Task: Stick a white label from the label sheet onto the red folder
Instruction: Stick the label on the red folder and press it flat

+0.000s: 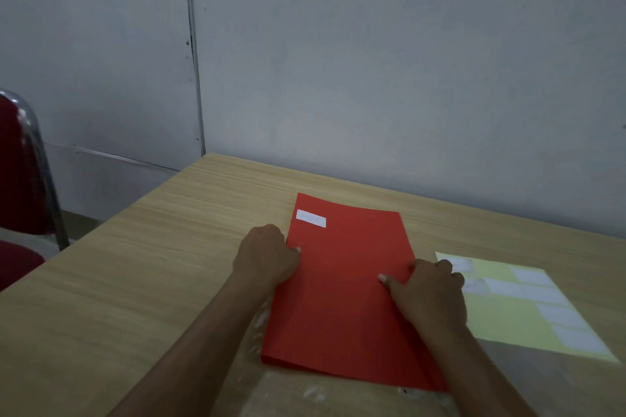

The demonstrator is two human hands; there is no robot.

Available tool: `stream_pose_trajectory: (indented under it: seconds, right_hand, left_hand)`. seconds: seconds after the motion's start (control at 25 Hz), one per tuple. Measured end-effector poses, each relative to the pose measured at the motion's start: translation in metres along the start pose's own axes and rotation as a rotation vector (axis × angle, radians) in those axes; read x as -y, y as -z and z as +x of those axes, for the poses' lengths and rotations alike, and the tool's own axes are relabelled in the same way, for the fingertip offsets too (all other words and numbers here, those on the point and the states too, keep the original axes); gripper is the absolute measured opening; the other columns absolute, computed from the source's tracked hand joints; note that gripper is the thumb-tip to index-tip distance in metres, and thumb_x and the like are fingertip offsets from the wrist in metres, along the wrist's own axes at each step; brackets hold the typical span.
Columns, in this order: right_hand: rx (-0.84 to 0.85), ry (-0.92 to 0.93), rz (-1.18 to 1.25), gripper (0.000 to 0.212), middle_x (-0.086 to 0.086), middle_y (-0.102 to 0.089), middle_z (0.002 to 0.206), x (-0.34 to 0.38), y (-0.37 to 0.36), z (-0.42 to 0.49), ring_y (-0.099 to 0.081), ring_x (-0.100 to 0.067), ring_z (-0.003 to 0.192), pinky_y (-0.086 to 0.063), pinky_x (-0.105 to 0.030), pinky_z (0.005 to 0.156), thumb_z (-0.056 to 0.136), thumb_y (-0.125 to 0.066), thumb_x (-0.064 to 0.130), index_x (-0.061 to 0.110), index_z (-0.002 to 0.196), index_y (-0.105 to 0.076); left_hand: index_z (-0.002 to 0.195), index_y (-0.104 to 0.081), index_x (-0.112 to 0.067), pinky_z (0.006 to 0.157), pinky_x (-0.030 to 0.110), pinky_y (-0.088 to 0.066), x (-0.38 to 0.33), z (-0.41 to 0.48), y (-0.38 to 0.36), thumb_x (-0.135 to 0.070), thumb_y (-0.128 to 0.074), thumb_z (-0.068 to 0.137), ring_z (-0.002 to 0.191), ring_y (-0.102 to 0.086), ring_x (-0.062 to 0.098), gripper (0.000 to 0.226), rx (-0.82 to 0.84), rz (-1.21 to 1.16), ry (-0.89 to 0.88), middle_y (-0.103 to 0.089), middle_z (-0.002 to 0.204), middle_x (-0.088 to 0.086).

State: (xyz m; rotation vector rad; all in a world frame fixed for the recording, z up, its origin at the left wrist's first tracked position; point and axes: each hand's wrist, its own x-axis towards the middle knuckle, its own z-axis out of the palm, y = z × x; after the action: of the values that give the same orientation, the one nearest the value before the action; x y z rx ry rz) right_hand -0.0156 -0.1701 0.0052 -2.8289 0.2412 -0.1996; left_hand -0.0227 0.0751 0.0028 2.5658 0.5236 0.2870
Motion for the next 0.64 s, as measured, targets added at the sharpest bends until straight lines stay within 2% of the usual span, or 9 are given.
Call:
stream_pose_trajectory:
  seconds: [0.08,0.24,0.4,0.64]
  right_hand:
    - [0.020,-0.013,0.042,0.065,-0.018,-0.046,0.125,0.003,0.002,-0.002,-0.044,-0.039,0.121,-0.044,-0.042,0.090,0.079,-0.066,0.062,0.015,0.124,-0.060]
    - [0.024,-0.010,0.123,0.062,-0.018,-0.048,0.128,0.011,-0.001,0.000,-0.048,-0.039,0.120,-0.040,-0.041,0.098,0.079,-0.071,0.056,0.019,0.127,-0.062]
    - [-0.002,0.021,0.148,0.061,-0.016,-0.048,0.125,0.028,-0.012,0.007,-0.050,-0.036,0.116,-0.041,-0.039,0.095,0.079,-0.069,0.059,0.019,0.124,-0.066]
    - [-0.056,0.100,0.191,0.059,-0.015,-0.045,0.122,0.087,-0.044,0.033,-0.044,-0.036,0.115,-0.042,-0.039,0.094,0.081,-0.067,0.058,0.017,0.122,-0.068]
  left_hand:
    - [0.092,-0.069,-0.005,0.078,0.033,-0.048,0.000,-0.009,-0.002,-0.039,-0.065,0.084,0.101,-0.066,0.031,0.035,-0.008,-0.024,-0.007,-0.071,0.100,0.014]
    - [0.091,-0.069,-0.005,0.075,0.033,-0.047,0.002,-0.007,-0.005,-0.037,-0.066,0.085,0.097,-0.066,0.031,0.033,-0.060,-0.036,-0.005,-0.070,0.096,0.013]
    - [0.109,-0.070,-0.004,0.088,0.037,-0.051,0.011,0.012,-0.004,-0.033,-0.067,0.087,0.107,-0.064,0.031,0.037,-0.129,-0.065,-0.018,-0.070,0.110,0.014]
    - [0.117,-0.070,-0.004,0.090,0.037,-0.050,0.048,0.062,0.009,-0.029,-0.067,0.088,0.109,-0.064,0.032,0.038,-0.226,-0.101,0.024,-0.071,0.114,0.016]
